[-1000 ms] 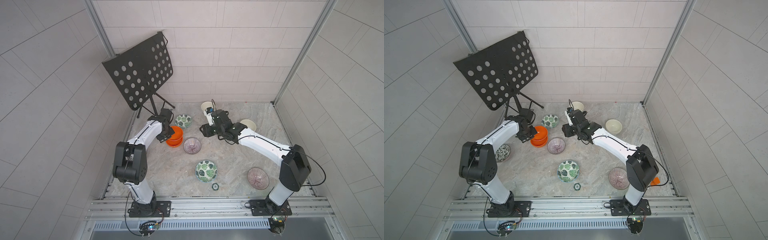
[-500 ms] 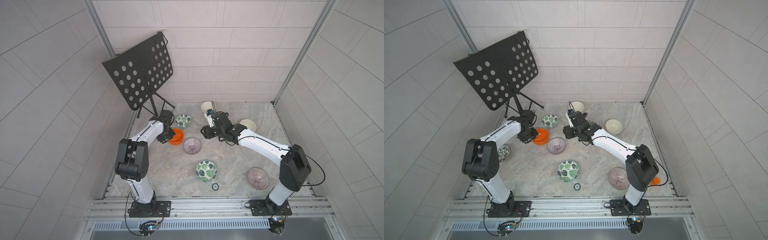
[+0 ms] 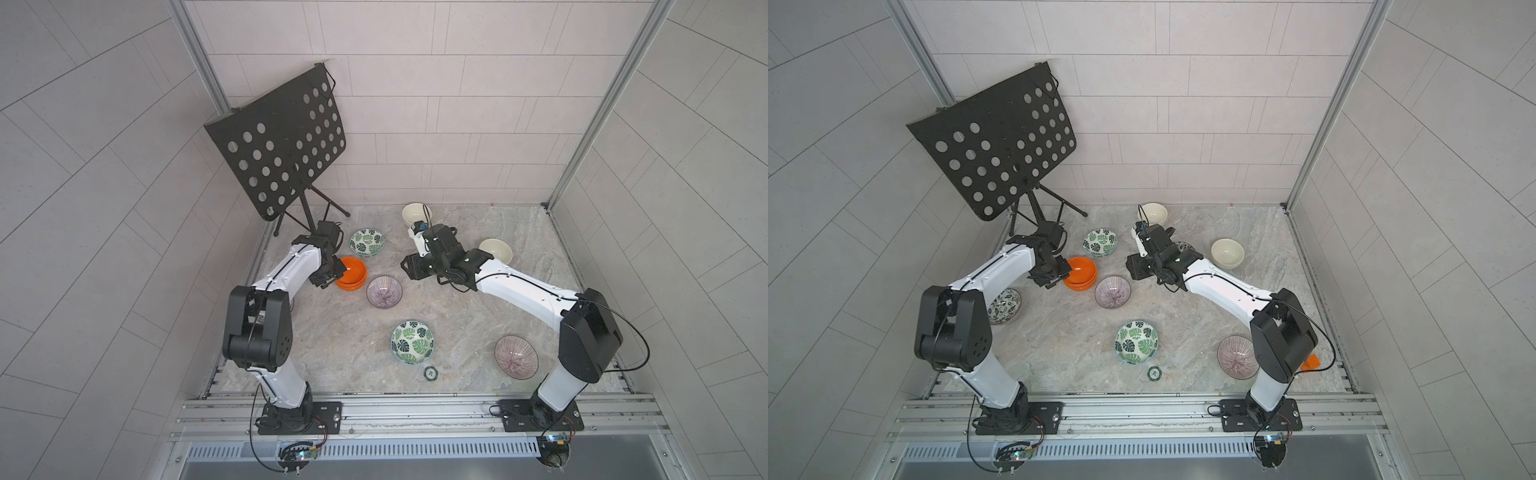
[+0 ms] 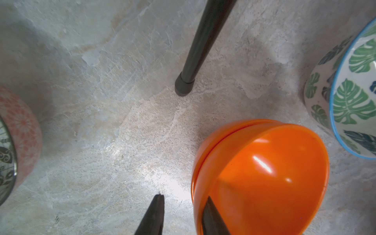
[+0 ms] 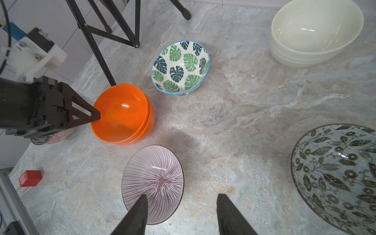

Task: Stack the bowls
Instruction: Place the bowl on the bowl.

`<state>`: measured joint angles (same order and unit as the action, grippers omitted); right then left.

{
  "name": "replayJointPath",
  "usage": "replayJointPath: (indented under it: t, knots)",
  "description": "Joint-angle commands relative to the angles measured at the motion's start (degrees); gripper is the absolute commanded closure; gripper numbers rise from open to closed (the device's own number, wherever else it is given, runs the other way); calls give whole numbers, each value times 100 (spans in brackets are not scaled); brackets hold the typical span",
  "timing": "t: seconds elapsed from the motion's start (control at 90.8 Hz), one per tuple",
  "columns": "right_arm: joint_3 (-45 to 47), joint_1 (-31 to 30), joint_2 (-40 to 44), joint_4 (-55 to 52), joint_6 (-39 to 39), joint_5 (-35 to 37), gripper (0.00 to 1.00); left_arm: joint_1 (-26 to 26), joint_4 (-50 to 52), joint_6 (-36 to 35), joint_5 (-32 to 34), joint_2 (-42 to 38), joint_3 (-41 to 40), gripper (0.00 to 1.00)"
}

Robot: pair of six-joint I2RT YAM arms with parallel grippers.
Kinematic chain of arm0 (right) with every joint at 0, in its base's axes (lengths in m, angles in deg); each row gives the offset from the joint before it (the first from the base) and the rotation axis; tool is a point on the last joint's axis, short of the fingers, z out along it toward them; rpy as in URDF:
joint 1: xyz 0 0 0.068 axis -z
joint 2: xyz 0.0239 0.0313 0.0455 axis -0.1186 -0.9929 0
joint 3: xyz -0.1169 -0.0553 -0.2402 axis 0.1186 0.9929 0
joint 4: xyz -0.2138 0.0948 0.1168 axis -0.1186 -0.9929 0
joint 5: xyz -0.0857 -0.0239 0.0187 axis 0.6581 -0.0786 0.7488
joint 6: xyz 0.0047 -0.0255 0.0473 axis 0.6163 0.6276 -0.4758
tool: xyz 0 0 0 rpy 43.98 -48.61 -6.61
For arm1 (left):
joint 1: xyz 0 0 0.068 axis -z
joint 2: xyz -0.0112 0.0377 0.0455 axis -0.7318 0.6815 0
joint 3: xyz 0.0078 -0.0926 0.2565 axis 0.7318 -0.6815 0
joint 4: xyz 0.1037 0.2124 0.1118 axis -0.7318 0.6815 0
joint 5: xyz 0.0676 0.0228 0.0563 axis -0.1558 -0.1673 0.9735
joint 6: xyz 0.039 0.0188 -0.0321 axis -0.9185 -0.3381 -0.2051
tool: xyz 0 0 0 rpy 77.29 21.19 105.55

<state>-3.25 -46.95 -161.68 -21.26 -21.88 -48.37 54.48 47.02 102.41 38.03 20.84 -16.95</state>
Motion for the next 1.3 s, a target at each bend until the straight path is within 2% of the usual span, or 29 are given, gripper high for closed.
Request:
replayJointPath:
  t: [0.0,0.143,0.33,0.55,0.715,0.771,0.826,0.969,1.079,1.288]
  knots:
    - [40,15,72,86,-70,-65,43,-37,72,-100,-49,-94,25,71]
    - [46,15,19,115,-79,-108,44,-41,-17,-99,-135,-31,-25,82]
    - [48,15,-52,122,-100,-159,44,-64,-119,-72,-304,43,-66,88]
    - [47,14,-109,122,-106,-212,44,-131,-238,-61,-663,201,-142,89]
    - [44,14,-150,130,-108,-247,44,-164,-260,-46,-664,136,-187,89]
    - [38,8,-176,130,-110,-279,44,-180,-255,-49,-634,92,-179,86]
    - [27,2,-208,144,-107,-321,44,-176,-217,-46,-608,54,-150,77]
    - [-60,-9,-350,117,-78,-548,44,-181,-131,-78,-548,-39,-96,64]
    - [-265,-75,-642,-142,14,-691,45,-175,-36,-99,-381,-272,-83,60]
    - [-350,-117,-1274,-291,37,-673,48,13,37,-198,-273,-1023,-190,57]
